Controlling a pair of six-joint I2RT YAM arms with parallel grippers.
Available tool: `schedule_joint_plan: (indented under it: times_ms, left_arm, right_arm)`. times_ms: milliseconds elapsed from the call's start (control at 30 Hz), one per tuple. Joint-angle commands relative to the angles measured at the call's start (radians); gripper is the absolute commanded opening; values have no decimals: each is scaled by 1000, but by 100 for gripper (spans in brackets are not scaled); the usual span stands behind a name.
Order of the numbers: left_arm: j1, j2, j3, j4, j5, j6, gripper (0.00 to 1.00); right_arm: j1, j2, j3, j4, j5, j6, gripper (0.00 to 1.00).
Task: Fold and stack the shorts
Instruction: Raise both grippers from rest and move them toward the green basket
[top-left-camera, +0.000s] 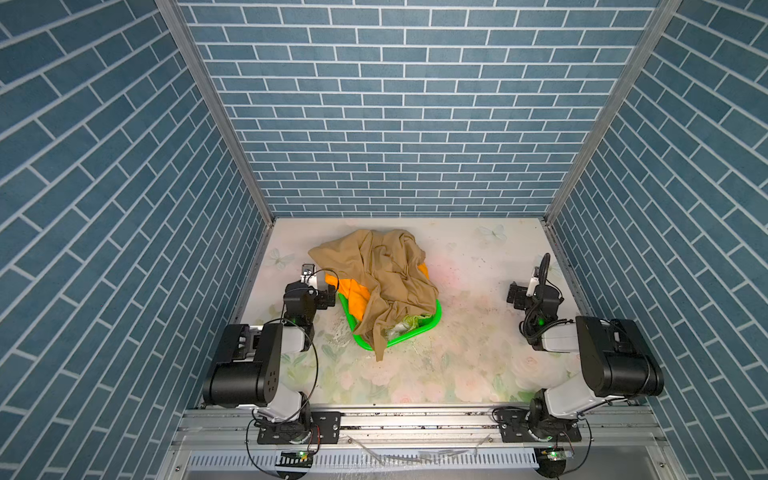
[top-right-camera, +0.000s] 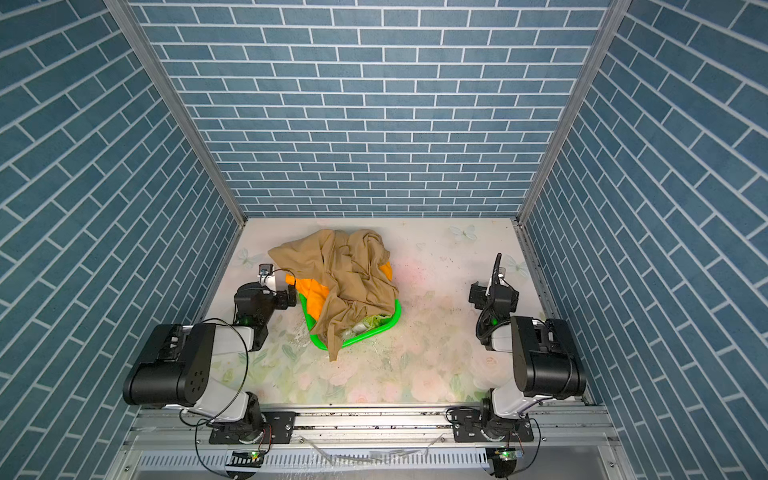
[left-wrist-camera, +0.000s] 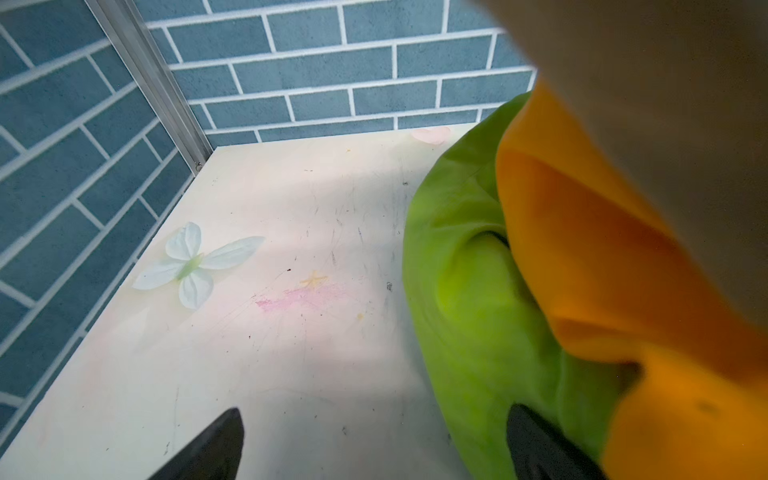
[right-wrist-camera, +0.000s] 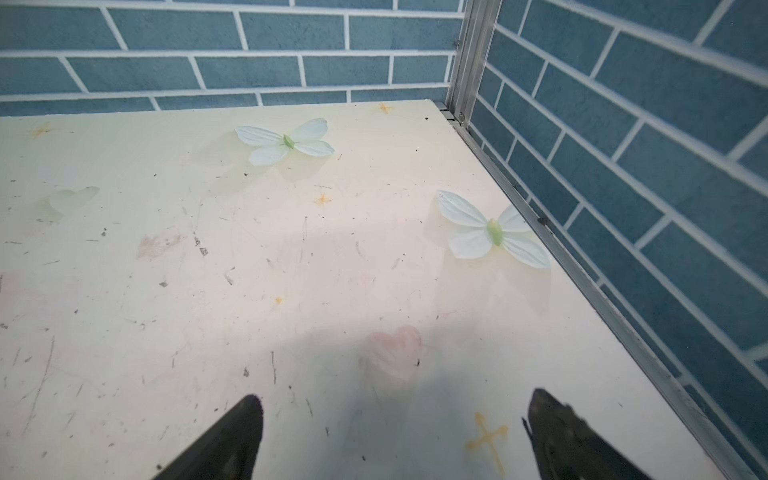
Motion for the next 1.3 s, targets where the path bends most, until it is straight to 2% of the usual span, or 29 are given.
schedule_joint_plan:
  times_ms: [0,1100,1233,1267]
  left_arm:
    - [-3,4,16,11,4,3,100]
    - [-2,6,16,11,4,3,100]
    - [-2,3,16,12,1,1,100]
    - [-3,-11,22,-12,-52,-20,100]
  right_arm:
    - [-3,-13,14,6,-8,17,99]
    - [-3,-13,13,5,0,16,99]
    - [15,-45,12,-10,69,17,99]
    - [20,-76,10,-33,84,16,99]
